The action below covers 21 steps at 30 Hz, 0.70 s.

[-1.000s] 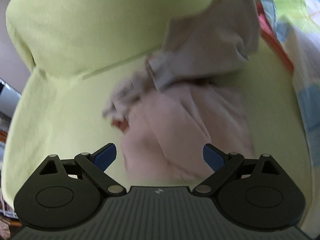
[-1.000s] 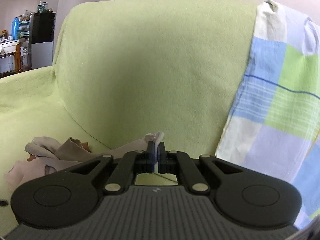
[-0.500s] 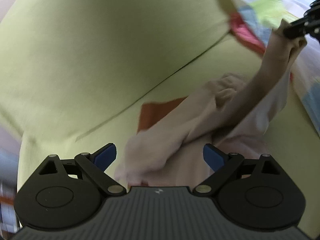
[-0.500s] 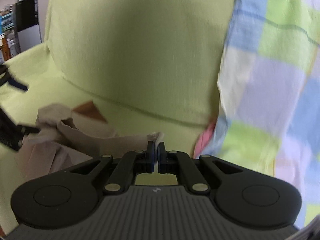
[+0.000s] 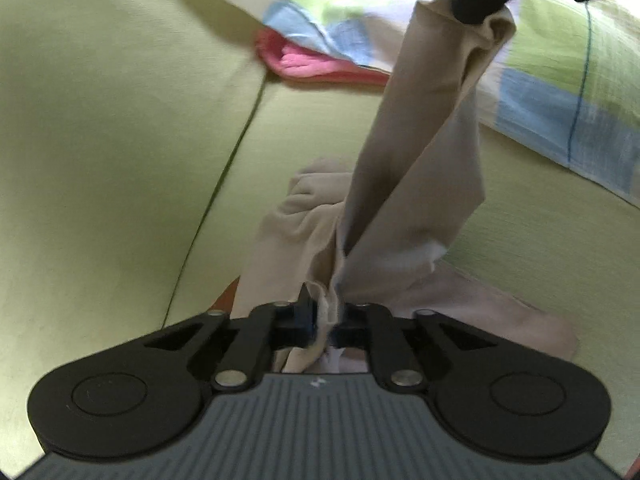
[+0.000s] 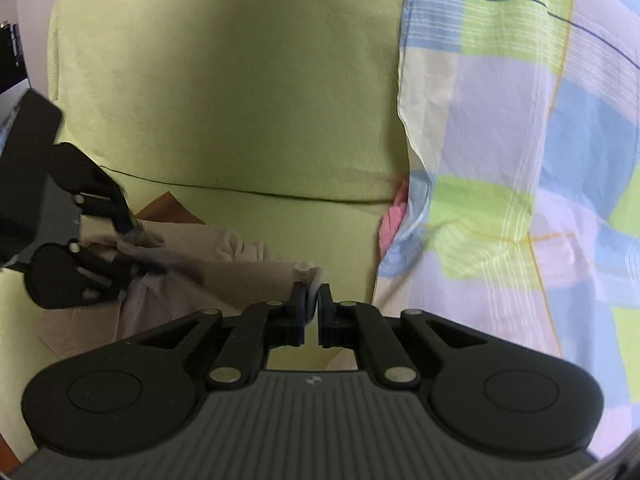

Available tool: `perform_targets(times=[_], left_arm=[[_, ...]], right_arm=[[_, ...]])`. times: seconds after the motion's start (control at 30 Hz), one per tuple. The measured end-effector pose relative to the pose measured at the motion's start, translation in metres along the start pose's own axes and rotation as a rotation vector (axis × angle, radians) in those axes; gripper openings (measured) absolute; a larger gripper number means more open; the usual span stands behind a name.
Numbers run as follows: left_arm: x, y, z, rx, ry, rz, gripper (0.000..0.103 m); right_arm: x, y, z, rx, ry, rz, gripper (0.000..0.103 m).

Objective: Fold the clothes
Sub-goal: 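Grasp the beige top's hem with the left gripper while the right gripper lifts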

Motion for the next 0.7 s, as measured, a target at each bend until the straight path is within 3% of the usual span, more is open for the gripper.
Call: perform_targets(times=[0.07, 0.13, 0.2, 0.27, 0.33, 0.37, 0.4, 0.5, 0.57, 0.7], left_arm=[[0.003, -0.004, -0.002, 0.017, 0.005, 0.001, 0.009], [0.005, -0.006, -0.007, 0.030, -0.006, 0.002, 0.019], [0.008, -0.015, -0.011, 0.069, -0.002, 0.006, 0.038], [0.007, -0.020, -0.015, 0.058, 0.008, 0.030, 0.040], [0.009, -0.023, -0.020, 0.048, 0.012, 0.041, 0.030], [0.010, -0.023, -0.022, 0.059, 0.010, 0.036, 0.012], [0.012, -0.020, -0.023, 0.067, 0.007, 0.026, 0.003], [0.010, -0.014, -0.020, 0.069, 0.018, 0.028, 0.000], [0.010, -0.014, -0.015, 0.082, 0.022, 0.032, 0.000], [0.007, -0.014, -0.016, 0.063, -0.006, 0.036, 0.000]], right_arm=[[0.004, 0.000, -0.004, 0.001, 0.020, -0.003, 0.003], [0.008, 0.000, -0.006, 0.006, 0.042, -0.001, 0.003], [0.009, 0.001, -0.008, 0.007, 0.056, -0.001, 0.004], [0.009, 0.001, -0.008, 0.007, 0.071, 0.001, 0.006], [0.009, 0.002, -0.009, 0.006, 0.076, 0.001, 0.006], [0.009, 0.002, -0.009, 0.004, 0.079, 0.000, 0.006], [0.009, 0.003, -0.009, 0.001, 0.083, -0.001, 0.006], [0.011, 0.008, -0.009, -0.002, 0.095, -0.021, 0.013], [0.016, 0.013, -0.009, -0.003, 0.112, -0.052, 0.034], [0.036, 0.033, -0.012, -0.055, 0.216, -0.137, 0.043]])
Point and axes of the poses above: each gripper's, at about its wrist camera, not at the fingertips, and y roughly the way its jaws point, z to its right, x to its underside, the point moved 7 cm from there along y, roughly the way its jaws point, and after that the axes turned 6 degrees about -z, right-handed, at the moved point
